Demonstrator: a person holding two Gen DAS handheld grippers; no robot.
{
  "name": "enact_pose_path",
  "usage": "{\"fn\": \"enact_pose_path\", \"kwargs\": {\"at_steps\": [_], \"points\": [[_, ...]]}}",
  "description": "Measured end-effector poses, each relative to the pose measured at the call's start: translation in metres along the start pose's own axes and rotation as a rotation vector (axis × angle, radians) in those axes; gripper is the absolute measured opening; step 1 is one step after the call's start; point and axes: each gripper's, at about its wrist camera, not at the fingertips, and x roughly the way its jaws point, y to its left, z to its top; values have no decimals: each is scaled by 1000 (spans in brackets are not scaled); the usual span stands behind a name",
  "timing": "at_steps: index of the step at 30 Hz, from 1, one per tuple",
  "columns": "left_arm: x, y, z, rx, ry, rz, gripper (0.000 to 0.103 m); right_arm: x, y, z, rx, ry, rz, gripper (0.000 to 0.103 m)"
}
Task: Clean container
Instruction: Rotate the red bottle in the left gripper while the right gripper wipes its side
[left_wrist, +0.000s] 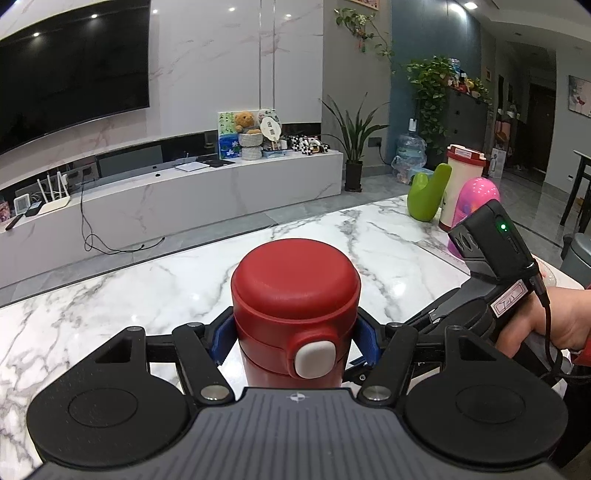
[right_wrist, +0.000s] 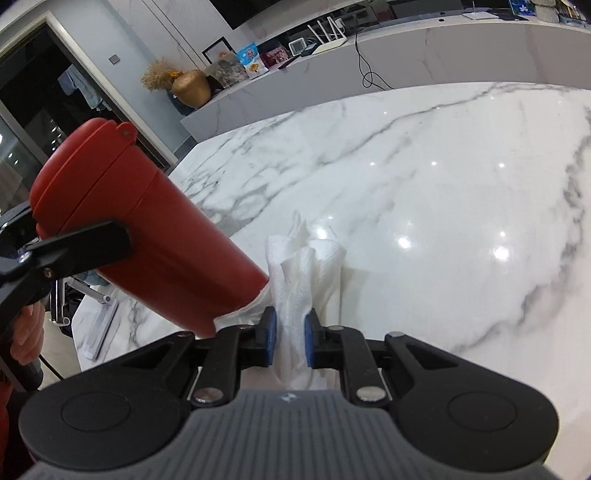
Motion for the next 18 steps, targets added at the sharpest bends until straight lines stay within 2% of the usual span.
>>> {"fn": "enact_pose_path", "kwargs": {"at_steps": [3, 6, 14, 18], "points": [[-2, -4, -1, -19, -5, 30, 64, 1, 4, 1, -9, 3, -15, 18], [-6, -7, -1, -47, -3, 62, 72, 1, 6, 1, -26, 8, -32, 18], [-17, -14, -2, -119, 2, 147, 72, 4, 19, 2, -82, 42, -60, 18], [-19, -15, 0, -130, -2, 151, 69, 0, 23, -1, -88, 65, -35, 18]]}}
